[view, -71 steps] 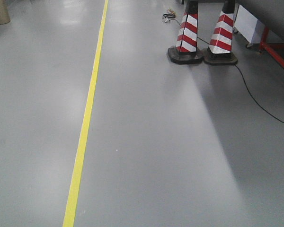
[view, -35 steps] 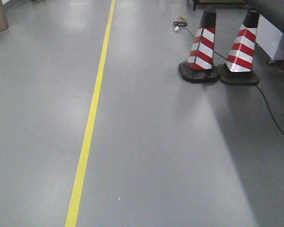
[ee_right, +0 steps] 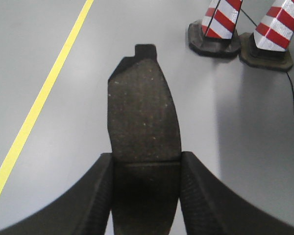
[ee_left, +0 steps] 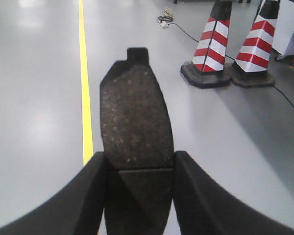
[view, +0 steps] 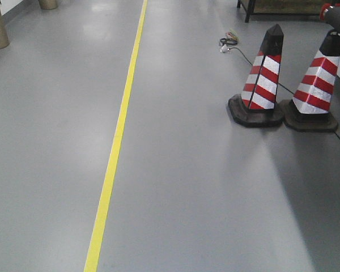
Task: Move and align brake pads A on conveyor
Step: 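Drive past the striped cones toward the black conveyor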
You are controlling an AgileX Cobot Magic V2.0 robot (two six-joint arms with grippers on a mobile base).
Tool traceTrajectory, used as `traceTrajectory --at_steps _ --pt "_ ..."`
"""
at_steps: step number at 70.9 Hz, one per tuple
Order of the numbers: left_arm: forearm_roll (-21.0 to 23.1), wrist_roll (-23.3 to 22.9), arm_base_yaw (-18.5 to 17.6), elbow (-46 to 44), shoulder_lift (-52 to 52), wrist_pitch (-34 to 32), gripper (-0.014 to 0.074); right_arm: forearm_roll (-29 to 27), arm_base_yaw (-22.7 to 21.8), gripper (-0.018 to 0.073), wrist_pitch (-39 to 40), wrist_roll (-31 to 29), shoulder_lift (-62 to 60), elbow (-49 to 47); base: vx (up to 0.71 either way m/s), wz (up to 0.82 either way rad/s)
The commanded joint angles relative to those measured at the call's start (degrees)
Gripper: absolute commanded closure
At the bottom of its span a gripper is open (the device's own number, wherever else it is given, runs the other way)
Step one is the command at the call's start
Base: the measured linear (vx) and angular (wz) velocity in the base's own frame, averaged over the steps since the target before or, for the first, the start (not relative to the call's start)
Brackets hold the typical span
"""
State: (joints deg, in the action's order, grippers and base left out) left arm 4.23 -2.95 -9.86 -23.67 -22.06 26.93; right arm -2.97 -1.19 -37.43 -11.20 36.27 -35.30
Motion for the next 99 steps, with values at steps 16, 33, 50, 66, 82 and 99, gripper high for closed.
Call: traceTrajectory --at_steps 16,33,50,66,82,99 --pt "0.51 -0.13 -0.20 -1.60 -0.38 -5.35 0.0404 -0.05 -0.10 0.0352 4.74 -0.46 -0.17 -1.78 0.72 -0.03" --pt "0.51 -0.13 -0.20 -1.60 -0.38 -5.28 0.0404 -0.05 -0.10 0.0352 4.74 -0.46 -0.17 -1.78 0.68 -0.01" --pt "0.51 -0.13 -0.20 -1.60 -0.38 -5.28 0.0404 -0.05 -0.10 0.0352 4.79 -0.46 -0.17 -1.78 0.64 0.02" --pt "0.51 -0.13 -0.20 -1.60 -0.38 -5.28 0.0404 -0.05 -0.10 0.0352 4.74 -0.46 -0.04 -1.78 0.63 -0.01" --pt "0.51 -0.13 -0.20 -1.60 -0.38 -5.28 0.0404 -0.05 -0.10 0.0352 4.74 -0.46 -0.04 -1.78 0.59 -0.21" --pt "0.51 -0.13 -0.20 -1.60 -0.38 -5.28 0.0404 -0.05 -0.10 0.0352 4.74 -0.46 -0.04 -1.78 0.57 -0.45"
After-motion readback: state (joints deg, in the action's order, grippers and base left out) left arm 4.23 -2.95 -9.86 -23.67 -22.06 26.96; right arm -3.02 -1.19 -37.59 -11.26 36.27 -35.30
